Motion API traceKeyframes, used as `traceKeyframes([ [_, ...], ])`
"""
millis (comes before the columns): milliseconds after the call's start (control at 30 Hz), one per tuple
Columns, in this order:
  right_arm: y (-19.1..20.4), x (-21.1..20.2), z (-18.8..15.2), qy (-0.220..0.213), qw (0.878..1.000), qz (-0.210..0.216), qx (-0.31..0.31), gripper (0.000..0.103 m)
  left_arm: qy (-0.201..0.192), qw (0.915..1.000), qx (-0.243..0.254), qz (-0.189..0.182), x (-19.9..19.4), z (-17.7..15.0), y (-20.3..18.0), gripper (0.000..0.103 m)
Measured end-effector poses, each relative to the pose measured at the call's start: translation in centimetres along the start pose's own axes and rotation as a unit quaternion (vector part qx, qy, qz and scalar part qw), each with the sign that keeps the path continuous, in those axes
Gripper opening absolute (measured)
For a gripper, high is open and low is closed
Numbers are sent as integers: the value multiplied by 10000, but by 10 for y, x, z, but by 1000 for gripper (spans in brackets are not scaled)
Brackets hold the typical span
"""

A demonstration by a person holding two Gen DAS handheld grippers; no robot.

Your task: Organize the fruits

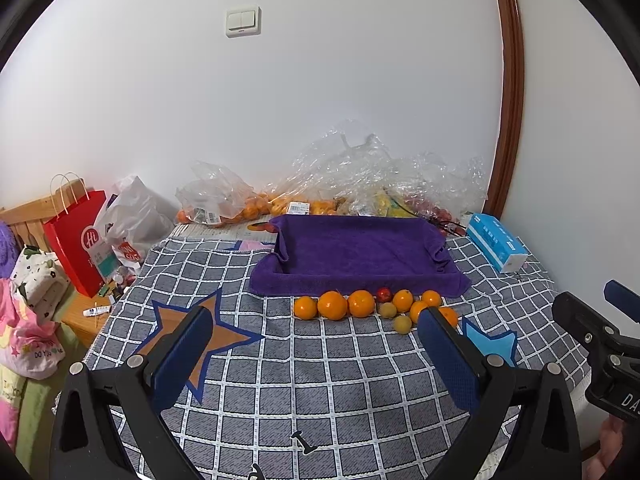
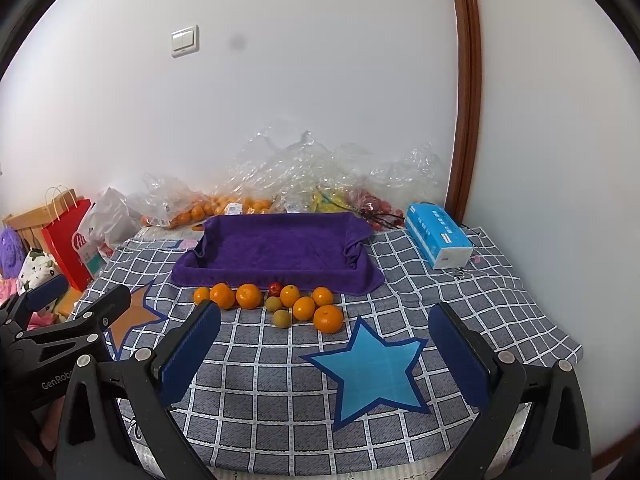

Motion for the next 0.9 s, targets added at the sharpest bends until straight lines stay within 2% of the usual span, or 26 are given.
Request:
traceKeyframes([
  [900, -1, -5, -1, -45, 10000, 31, 45, 102, -42, 10000, -2, 1, -2, -1, 1, 103],
])
Point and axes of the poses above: each gripper's, at about its wrist camera, not at the fingertips, and x roughly the way its jaws point, y to its left, z to its top, the point moved 1 cm from there along x, roughly the way its jaws point, and after that the axes turned 13 degrees about -y, right-handed, at the moved point
